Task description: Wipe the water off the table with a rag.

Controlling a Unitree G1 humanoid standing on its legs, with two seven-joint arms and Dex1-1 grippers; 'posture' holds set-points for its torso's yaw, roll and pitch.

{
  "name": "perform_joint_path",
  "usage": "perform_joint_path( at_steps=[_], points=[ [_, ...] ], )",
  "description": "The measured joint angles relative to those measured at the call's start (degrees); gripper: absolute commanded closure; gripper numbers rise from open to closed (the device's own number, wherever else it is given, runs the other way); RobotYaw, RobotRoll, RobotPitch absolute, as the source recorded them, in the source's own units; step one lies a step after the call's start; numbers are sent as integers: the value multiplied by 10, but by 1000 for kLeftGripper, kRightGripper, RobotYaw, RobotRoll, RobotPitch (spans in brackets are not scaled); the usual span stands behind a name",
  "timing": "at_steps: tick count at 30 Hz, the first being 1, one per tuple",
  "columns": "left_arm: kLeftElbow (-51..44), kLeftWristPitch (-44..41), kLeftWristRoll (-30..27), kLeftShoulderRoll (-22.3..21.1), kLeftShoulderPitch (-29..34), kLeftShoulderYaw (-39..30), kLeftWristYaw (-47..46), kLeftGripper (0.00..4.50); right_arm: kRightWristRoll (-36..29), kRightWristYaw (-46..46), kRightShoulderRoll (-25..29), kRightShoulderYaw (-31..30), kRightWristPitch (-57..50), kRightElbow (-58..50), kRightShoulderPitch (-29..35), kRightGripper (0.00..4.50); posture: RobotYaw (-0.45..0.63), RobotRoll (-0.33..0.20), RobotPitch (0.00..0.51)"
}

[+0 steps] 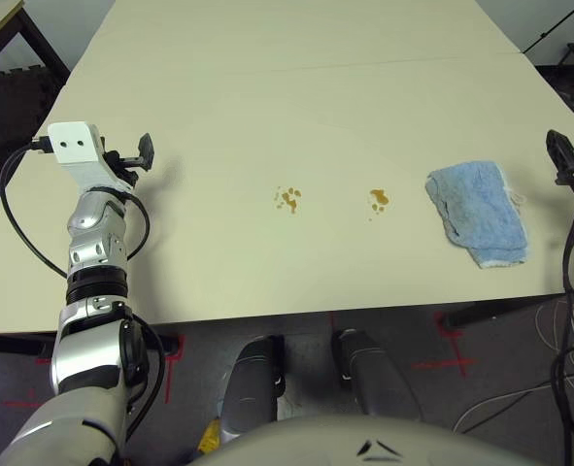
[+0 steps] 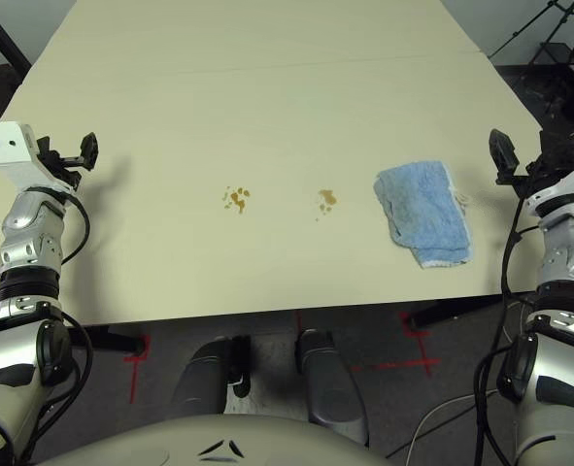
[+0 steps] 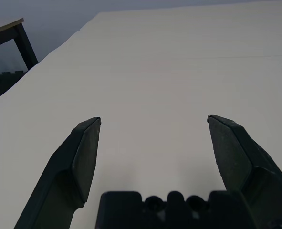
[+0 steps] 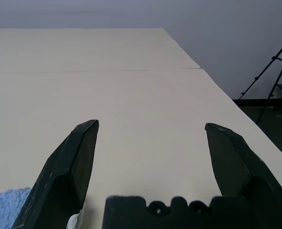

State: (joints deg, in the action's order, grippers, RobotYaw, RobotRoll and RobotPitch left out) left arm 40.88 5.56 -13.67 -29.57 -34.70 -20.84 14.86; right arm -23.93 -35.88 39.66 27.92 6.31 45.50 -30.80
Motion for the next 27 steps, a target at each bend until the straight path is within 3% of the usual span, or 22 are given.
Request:
perform_joint_path(
  at_steps=[12, 21, 27],
  points=[
    [0, -8, -11, 1, -3, 2, 43, 0, 1, 0, -1, -2, -9, 17, -7, 59, -177, 0, 184],
    [-70, -84, -63, 10, -5, 47, 222, 0, 1, 0, 5, -1, -44, 7, -7, 59, -195, 0, 187],
    [-164, -156, -98, 7, 39, 98, 355, 0, 0, -14, 10, -2, -72, 4, -7, 59, -183, 0, 172]
  ],
)
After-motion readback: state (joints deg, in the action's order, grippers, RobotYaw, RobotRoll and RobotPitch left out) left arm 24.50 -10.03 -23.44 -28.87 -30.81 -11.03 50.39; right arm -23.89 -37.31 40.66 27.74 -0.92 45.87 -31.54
